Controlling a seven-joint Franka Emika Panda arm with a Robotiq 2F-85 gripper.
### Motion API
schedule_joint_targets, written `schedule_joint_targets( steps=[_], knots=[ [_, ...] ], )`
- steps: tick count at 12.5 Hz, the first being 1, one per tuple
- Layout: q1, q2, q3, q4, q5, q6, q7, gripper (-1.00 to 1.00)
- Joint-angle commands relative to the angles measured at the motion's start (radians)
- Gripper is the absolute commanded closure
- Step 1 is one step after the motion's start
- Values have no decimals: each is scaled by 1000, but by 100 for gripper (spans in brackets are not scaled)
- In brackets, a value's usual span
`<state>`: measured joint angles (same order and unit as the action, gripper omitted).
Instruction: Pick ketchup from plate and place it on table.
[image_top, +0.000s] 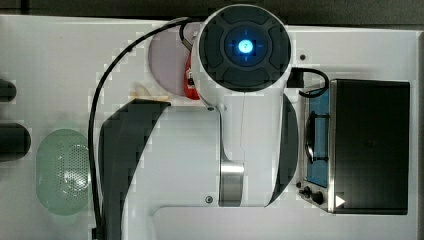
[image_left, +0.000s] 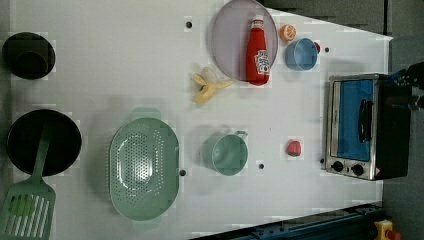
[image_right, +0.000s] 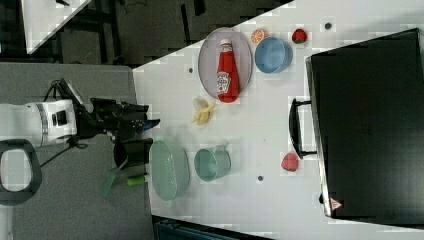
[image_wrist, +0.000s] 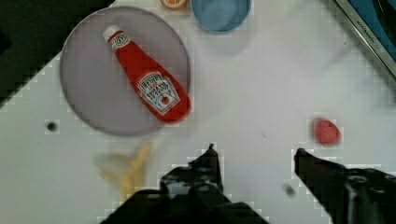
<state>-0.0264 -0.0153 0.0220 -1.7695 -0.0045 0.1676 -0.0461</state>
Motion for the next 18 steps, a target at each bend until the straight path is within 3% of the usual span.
schedule_joint_targets(
  steps=[1, 3, 8, 14, 18],
  knots=[
    [-76, -168, 72, 15, 15, -203, 111, -59],
    [-75, -156, 74, 9, 16, -202, 109, -99],
    [-52, -32, 84, 8, 16, -154, -39, -100],
    [-29, 213, 104, 11, 15, 30, -355, -100],
    [-10, 369, 104, 15, -15, 189, -435, -100]
  ],
)
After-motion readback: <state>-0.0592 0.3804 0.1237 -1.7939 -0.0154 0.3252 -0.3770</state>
